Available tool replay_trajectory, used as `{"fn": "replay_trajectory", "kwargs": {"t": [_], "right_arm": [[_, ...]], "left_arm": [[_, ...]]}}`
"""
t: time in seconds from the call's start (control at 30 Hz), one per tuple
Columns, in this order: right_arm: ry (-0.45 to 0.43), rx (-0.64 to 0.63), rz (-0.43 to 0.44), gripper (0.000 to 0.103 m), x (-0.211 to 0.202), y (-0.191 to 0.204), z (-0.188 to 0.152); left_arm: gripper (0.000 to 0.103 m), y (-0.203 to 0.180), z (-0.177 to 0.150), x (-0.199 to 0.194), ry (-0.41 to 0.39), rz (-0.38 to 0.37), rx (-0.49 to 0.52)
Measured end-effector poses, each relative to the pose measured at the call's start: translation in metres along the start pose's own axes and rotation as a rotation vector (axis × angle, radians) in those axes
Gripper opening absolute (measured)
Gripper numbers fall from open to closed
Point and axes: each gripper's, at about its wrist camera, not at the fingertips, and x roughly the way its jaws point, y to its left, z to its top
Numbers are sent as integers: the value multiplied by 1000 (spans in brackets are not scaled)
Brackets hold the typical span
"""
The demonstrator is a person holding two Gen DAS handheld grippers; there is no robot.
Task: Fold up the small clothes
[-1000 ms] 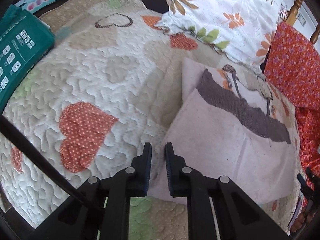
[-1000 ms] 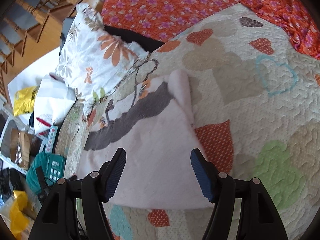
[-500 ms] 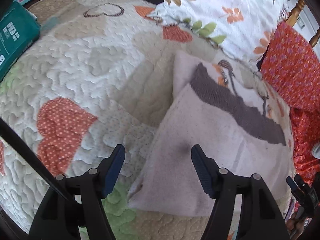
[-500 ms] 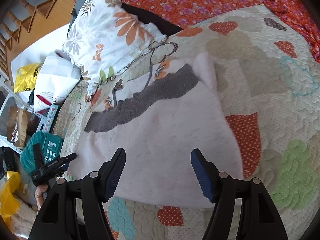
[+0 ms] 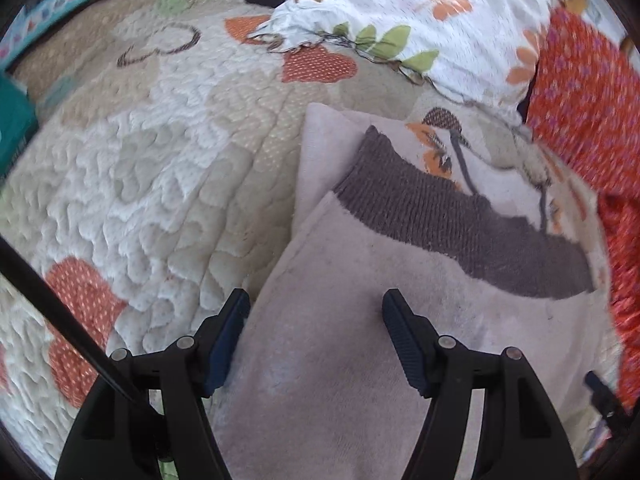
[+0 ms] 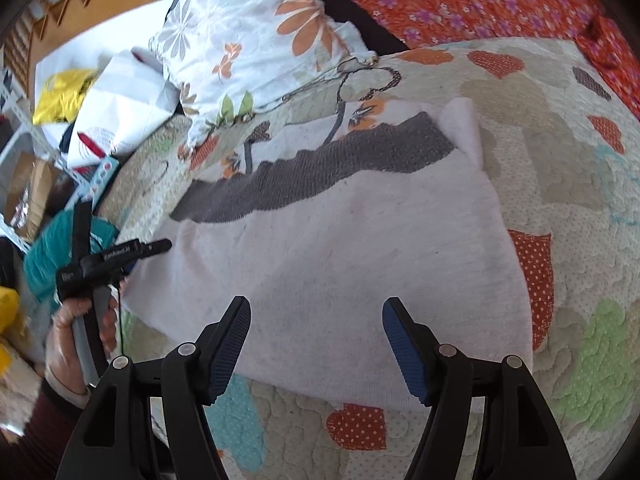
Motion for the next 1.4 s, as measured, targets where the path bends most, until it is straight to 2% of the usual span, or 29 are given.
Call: {"fn": "replay_trajectory", "kwargs": {"t": [0.17, 0.33, 0.67, 1.07, 1.17, 1.3, 1.4], "right_arm": [[30, -19, -6, 74, 13, 2, 0], [46, -46, -23, 74, 20, 7, -1], [55, -68, -34, 76, 26, 11, -3], [45, -125, -40, 76, 25, 22, -6], [12, -188, -32, 76, 20, 34, -8], [-55, -391, -82, 76, 16, 79, -21], [-10, -504, -47, 76, 34, 123, -33]], "left_arm": [[68, -19, -1, -3, -35, 94, 117], [68, -24, -2, -3, -46, 126, 155], [68, -26, -3, -4, -51, 138, 164], [68, -20, -2, 0, -32, 111, 140], [68, -9, -2, -8, -40, 104, 121], [68, 26, -2, -22, -51, 83, 29], [68, 60, 6, -30, -43, 46, -81]]}}
